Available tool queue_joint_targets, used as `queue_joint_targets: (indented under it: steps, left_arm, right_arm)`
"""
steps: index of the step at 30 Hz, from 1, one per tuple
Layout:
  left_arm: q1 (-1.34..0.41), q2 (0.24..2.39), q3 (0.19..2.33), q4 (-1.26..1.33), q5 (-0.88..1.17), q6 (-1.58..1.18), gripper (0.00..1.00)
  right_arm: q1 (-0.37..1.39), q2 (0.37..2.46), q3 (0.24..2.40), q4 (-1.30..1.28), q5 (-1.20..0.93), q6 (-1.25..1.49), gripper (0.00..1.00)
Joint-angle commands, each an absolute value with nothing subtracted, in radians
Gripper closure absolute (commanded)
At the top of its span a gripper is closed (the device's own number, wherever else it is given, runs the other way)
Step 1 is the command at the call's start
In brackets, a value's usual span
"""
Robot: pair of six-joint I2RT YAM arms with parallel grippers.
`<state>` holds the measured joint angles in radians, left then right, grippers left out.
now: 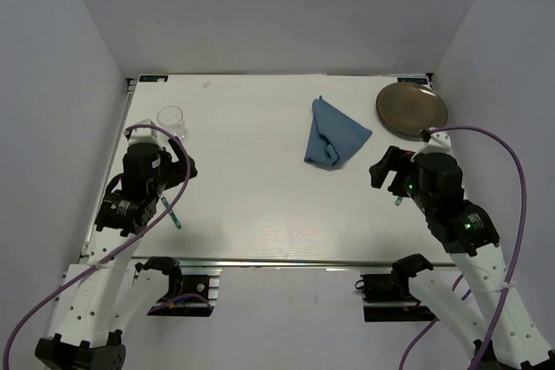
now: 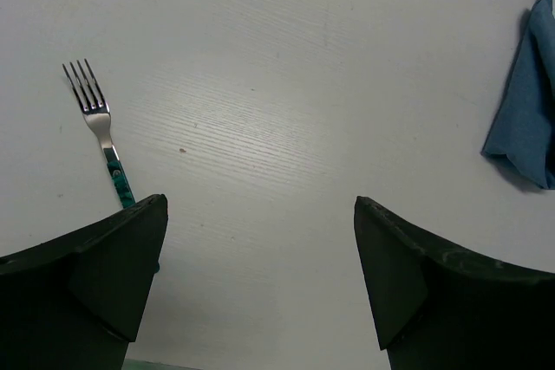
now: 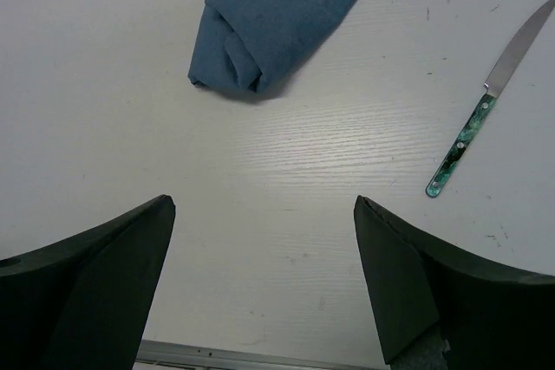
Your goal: Set the dinner table for one person
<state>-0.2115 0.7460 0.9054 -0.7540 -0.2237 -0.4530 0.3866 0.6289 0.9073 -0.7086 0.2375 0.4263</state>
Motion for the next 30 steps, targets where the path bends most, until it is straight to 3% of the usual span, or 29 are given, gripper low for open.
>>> queue_joint_targets:
  steps: [1,10,15,19,30]
  left_arm:
    - [-0.207,0.723,0.900,-0.736,-0.225,-0.453,0.02]
    - [-0.216,0.719,0.896,-0.738,-0.233,-0.460,0.02]
    - [-0.216,0.732,0.893,-0.732,-0.206,-0.457,0.02]
    - [-0.216,0.744,0.888,-0.729,-0.192,-0.454,0.02]
    - [-0.225,0.764,0.873,-0.713,-0.143,-0.445,0.02]
  right_arm:
    - [0.388,0.641,0.943,-0.695,0.256,0.434,0.11]
    - [0.388,0.656,0.904,-0.617,0.192,0.440,0.11]
    - [0.388,0.811,0.856,-0.383,-0.044,0.448,0.11]
    - [0.393,1.161,0.964,-0.307,-0.092,0.394,0.11]
    - [0.400,2.125,1.841,-0.649,0.253,0.192,0.12]
